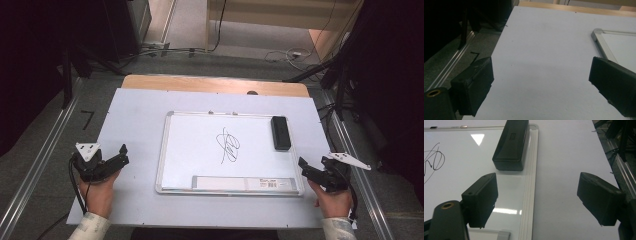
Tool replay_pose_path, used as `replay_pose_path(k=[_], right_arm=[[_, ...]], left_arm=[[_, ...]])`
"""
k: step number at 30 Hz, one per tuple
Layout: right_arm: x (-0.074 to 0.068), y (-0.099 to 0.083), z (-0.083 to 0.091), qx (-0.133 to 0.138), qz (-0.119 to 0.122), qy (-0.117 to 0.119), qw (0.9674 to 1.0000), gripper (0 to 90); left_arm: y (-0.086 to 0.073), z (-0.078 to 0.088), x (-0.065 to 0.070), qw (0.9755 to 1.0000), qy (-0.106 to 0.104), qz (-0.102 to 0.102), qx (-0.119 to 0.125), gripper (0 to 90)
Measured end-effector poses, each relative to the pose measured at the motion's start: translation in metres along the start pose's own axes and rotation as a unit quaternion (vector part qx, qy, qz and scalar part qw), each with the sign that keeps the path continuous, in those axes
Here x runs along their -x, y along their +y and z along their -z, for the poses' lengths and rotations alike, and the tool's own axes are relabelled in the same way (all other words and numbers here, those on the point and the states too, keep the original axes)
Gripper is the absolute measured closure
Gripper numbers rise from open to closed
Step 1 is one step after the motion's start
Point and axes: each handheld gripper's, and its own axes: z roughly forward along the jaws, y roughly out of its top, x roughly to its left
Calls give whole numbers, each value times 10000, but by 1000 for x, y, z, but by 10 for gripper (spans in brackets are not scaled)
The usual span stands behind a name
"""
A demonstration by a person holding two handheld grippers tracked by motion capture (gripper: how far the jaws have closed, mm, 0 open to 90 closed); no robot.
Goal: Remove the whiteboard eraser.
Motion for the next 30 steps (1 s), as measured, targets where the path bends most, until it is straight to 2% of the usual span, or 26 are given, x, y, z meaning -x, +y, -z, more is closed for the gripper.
replay_pose_path(k=[4,7,11,19,30], right_arm=[[-1,1,-2,-11,4,20,10000,156],[-3,2,-5,-51,34,-2,10000,156],[-7,6,-10,-55,81,3,10000,156],[-19,18,-20,-57,210,25,9998,156],[-28,33,-38,-97,255,101,9996,156]], left_arm=[[-1,-4,0,9999,-26,8,-121,62],[-1,-7,0,9997,-74,99,-211,63],[-1,-6,2,9998,-71,5,-177,63],[-1,-6,0,9998,-68,-11,-173,63],[-1,-5,1,9999,-38,-42,-129,63]])
